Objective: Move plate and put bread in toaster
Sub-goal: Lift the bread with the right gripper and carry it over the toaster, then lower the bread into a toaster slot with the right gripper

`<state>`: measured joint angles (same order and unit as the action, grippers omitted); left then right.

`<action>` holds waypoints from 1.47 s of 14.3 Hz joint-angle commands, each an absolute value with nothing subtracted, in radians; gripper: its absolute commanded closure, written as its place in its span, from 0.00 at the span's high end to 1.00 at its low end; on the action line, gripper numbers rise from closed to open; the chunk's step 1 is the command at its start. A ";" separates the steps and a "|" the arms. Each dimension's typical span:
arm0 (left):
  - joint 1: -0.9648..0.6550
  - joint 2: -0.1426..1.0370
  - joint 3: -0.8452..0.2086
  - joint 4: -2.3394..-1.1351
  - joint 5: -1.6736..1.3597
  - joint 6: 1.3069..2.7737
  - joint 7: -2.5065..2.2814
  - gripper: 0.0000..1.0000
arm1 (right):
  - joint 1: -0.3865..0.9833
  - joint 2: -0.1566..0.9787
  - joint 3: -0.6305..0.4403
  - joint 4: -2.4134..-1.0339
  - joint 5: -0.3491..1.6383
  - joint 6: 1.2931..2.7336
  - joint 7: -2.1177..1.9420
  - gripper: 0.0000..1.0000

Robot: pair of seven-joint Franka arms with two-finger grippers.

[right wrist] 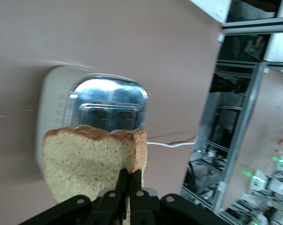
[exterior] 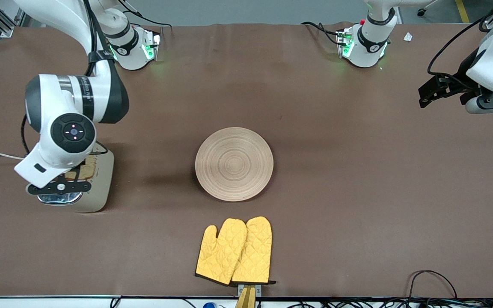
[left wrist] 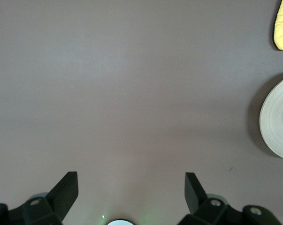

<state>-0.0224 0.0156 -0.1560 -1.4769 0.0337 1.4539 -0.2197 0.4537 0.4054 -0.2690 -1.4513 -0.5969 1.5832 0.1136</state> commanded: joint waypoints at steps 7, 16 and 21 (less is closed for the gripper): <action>-0.014 0.017 -0.155 -1.473 0.026 1.482 -0.174 1.00 | 0.382 0.428 -0.264 -1.485 -0.667 1.592 0.115 0.00; -0.012 0.025 -0.155 -1.480 0.023 1.473 -0.135 1.00 | 0.396 0.488 -0.261 -1.493 -0.574 1.612 0.227 0.02; -0.015 0.029 -0.152 -1.471 0.032 1.474 -0.150 1.00 | 0.373 0.499 -0.259 -1.491 -0.448 1.629 0.238 0.28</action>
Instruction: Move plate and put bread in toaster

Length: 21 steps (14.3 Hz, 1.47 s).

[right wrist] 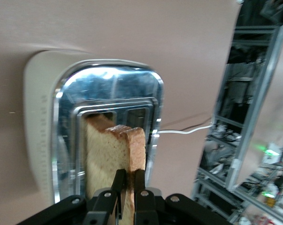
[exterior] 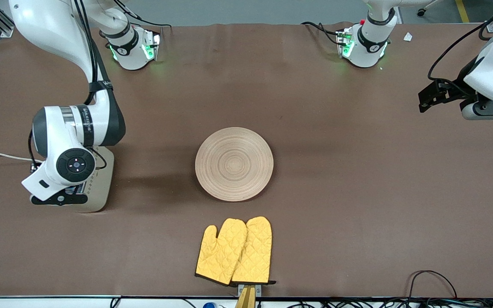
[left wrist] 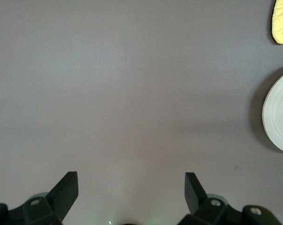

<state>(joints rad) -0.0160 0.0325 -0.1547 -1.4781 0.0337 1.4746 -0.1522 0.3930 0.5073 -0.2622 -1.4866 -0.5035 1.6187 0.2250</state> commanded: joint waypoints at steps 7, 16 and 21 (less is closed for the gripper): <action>-0.009 0.028 -0.144 -1.468 0.037 1.476 -0.135 1.00 | 0.296 0.399 -0.261 -1.483 -0.183 1.626 0.221 1.00; -0.011 0.040 -0.144 -1.470 0.028 1.500 -0.135 1.00 | 0.232 0.048 -0.261 -1.630 -0.012 1.614 0.120 1.00; -0.012 0.035 -0.146 -1.473 0.031 1.494 -0.126 1.00 | 0.247 -0.074 -0.259 -1.689 -0.012 1.608 0.112 1.00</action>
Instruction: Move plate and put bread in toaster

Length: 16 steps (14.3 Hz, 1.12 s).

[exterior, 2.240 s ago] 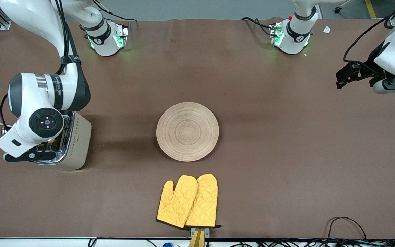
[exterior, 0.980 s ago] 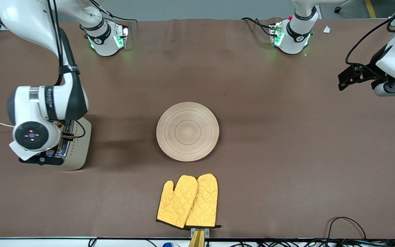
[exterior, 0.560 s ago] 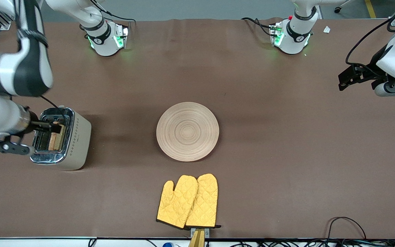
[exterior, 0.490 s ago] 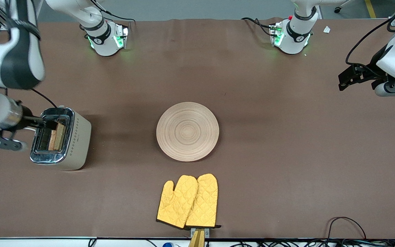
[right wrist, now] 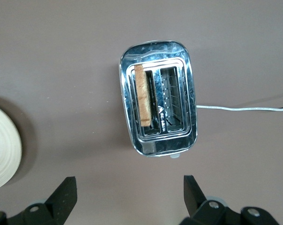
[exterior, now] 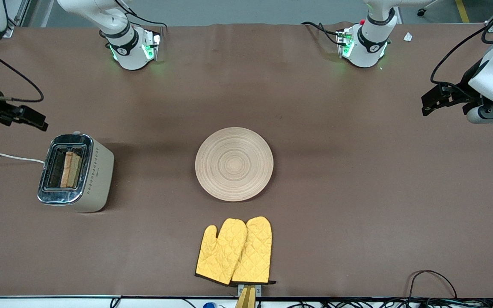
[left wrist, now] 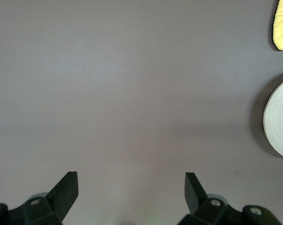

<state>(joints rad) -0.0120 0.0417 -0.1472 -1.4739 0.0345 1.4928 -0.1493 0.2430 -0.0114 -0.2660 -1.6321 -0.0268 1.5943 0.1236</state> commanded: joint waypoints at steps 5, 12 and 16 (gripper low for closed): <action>-0.014 0.031 -0.152 -1.474 0.032 1.480 -0.091 1.00 | 0.151 -0.104 -0.220 -1.683 -0.009 1.566 -0.068 1.00; -0.011 -0.035 -0.152 -1.542 0.032 1.489 -0.087 1.00 | 0.028 -0.091 -0.092 -1.594 -0.006 1.520 -0.071 1.00; -0.011 -0.015 -0.150 -1.523 0.038 1.488 -0.086 1.00 | 0.043 -0.092 -0.094 -1.588 -0.008 1.519 -0.066 1.00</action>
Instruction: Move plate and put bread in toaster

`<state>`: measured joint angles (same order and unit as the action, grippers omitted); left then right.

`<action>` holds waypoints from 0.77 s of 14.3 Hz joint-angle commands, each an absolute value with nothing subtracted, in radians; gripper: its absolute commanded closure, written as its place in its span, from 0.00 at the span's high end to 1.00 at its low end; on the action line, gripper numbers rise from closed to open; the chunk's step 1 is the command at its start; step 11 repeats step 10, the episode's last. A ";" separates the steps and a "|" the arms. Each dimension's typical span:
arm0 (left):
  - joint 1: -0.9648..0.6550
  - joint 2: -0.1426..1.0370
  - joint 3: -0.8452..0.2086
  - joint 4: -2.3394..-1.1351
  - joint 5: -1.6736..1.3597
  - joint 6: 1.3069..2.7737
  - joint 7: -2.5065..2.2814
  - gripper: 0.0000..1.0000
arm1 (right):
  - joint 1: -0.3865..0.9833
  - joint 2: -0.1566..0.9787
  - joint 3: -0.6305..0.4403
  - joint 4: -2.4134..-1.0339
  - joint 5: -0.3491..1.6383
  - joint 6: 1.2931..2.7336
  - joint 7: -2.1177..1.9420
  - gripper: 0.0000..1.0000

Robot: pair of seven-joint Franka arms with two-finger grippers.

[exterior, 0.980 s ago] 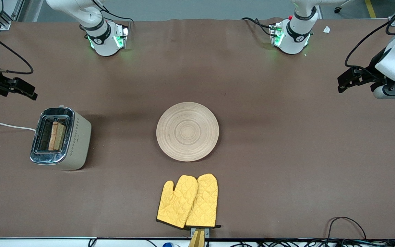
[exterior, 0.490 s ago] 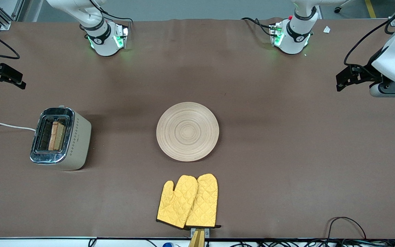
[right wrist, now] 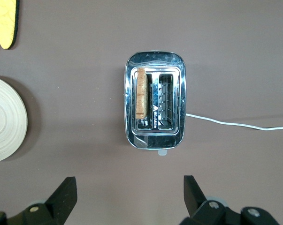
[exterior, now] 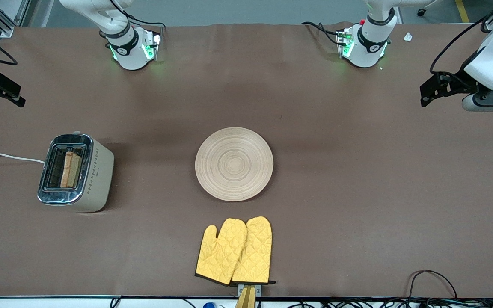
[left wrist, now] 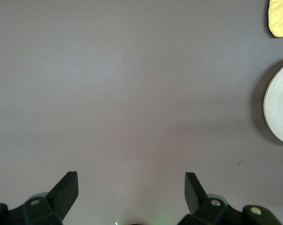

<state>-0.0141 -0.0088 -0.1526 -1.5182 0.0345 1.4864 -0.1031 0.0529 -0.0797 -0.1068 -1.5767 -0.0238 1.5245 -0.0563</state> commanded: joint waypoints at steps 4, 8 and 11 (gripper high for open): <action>-0.011 -0.012 -0.149 -1.513 0.043 1.486 -0.089 1.00 | 0.032 -0.104 -0.092 -1.638 -0.006 1.560 -0.038 1.00; -0.011 -0.012 -0.149 -1.509 0.044 1.486 -0.084 1.00 | 0.005 -0.107 -0.066 -1.644 0.001 1.565 -0.038 1.00; -0.009 -0.012 -0.147 -1.508 0.043 1.486 -0.084 1.00 | 0.008 -0.104 -0.067 -1.641 0.002 1.560 -0.038 1.00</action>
